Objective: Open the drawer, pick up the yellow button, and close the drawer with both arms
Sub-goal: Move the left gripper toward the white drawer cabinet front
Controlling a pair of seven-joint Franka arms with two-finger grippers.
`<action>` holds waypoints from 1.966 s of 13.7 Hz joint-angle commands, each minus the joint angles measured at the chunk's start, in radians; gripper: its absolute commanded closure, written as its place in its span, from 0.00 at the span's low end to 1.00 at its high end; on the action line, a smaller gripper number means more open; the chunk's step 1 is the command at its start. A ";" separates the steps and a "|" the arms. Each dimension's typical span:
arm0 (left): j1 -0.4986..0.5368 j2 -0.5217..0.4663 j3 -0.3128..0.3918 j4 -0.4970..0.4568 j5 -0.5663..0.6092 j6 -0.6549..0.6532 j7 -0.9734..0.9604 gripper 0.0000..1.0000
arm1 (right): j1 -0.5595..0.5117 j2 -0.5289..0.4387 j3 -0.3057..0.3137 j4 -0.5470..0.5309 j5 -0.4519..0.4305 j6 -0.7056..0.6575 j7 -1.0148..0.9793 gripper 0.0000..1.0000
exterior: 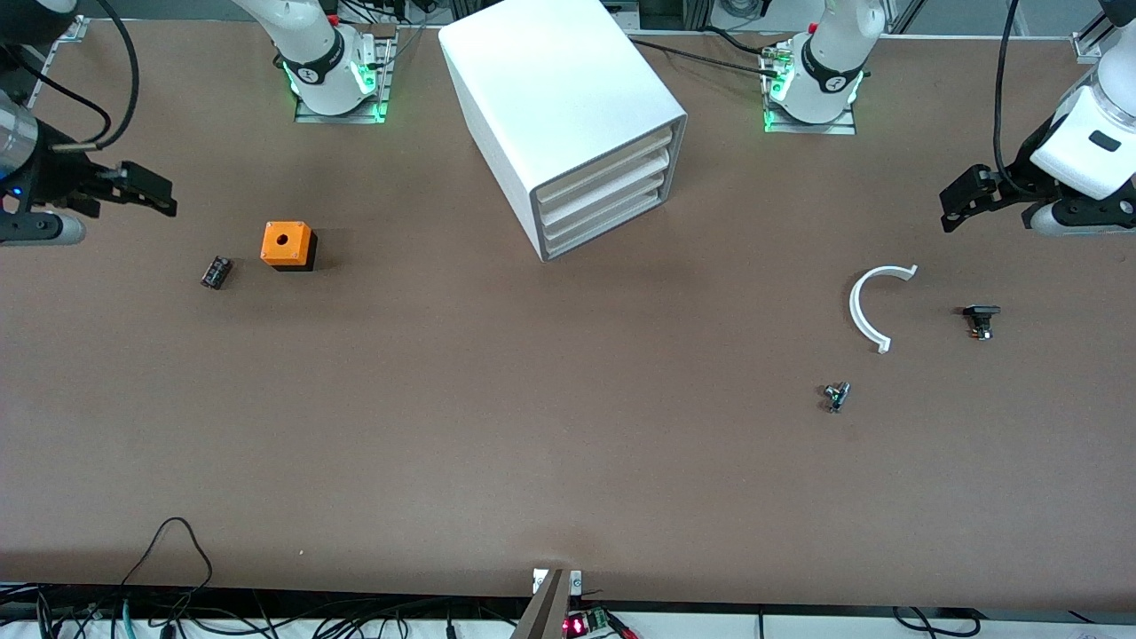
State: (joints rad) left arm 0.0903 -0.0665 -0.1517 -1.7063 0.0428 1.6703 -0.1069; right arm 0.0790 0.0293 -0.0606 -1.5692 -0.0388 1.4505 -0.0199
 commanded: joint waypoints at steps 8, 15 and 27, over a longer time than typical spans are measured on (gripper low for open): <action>-0.007 0.017 0.001 0.059 -0.007 -0.032 0.021 0.00 | 0.015 0.043 0.031 0.121 0.032 -0.003 0.037 0.00; -0.010 0.068 -0.045 0.076 -0.004 -0.049 0.018 0.00 | -0.018 0.047 0.015 0.120 0.080 0.004 0.058 0.00; 0.014 0.318 -0.104 -0.057 -0.466 -0.122 0.134 0.00 | -0.016 0.064 -0.015 0.121 0.073 -0.058 0.048 0.00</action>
State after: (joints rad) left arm 0.1031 0.2265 -0.2473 -1.7211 -0.3225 1.5575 -0.0073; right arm 0.0680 0.0968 -0.0710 -1.4619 0.0232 1.4134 0.0282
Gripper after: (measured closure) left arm 0.000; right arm 0.000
